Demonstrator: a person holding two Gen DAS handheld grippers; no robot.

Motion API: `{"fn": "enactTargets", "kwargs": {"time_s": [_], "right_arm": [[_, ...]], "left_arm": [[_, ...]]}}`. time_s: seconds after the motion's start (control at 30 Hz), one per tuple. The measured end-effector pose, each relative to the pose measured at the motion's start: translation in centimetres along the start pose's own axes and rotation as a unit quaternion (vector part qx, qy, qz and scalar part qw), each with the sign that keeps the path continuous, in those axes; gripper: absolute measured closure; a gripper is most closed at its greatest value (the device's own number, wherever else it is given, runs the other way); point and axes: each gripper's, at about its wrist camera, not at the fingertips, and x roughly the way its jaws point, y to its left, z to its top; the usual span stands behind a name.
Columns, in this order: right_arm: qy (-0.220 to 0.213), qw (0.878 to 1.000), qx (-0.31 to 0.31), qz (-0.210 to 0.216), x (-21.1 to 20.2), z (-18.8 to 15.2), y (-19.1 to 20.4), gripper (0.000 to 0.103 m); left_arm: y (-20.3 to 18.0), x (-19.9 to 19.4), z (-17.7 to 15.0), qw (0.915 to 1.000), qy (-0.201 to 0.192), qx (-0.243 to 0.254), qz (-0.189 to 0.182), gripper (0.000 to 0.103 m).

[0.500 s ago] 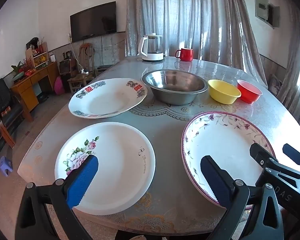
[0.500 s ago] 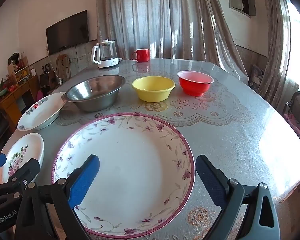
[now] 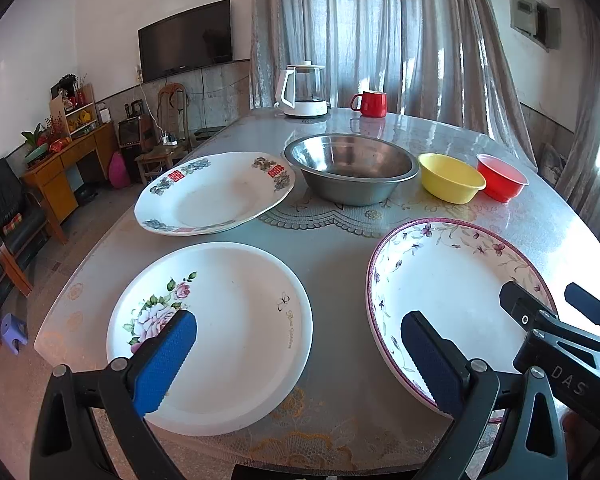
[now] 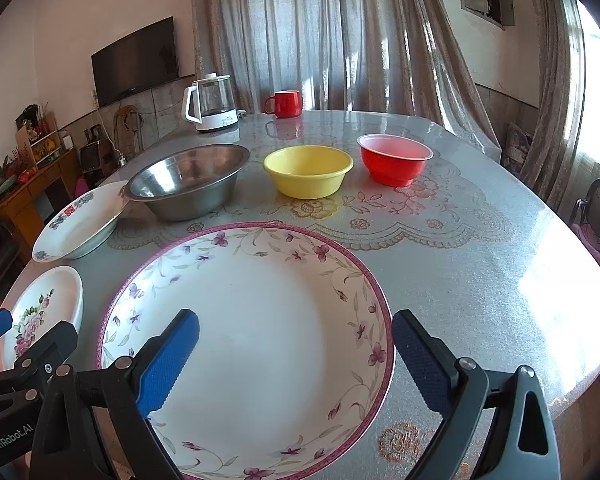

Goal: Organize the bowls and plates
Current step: 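Move both grippers toward the purple-rimmed floral plate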

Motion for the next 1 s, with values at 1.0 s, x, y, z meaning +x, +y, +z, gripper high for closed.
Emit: {"fn": "enactTargets", "kwargs": {"time_s": [1.0], "right_arm": [[-0.001,1.0,0.003,0.014,-0.42,0.34,-0.25,0.004]], "left_arm": [[-0.65,-0.34,0.06,0.9999,0.0,0.008,-0.009,0.0]]}}
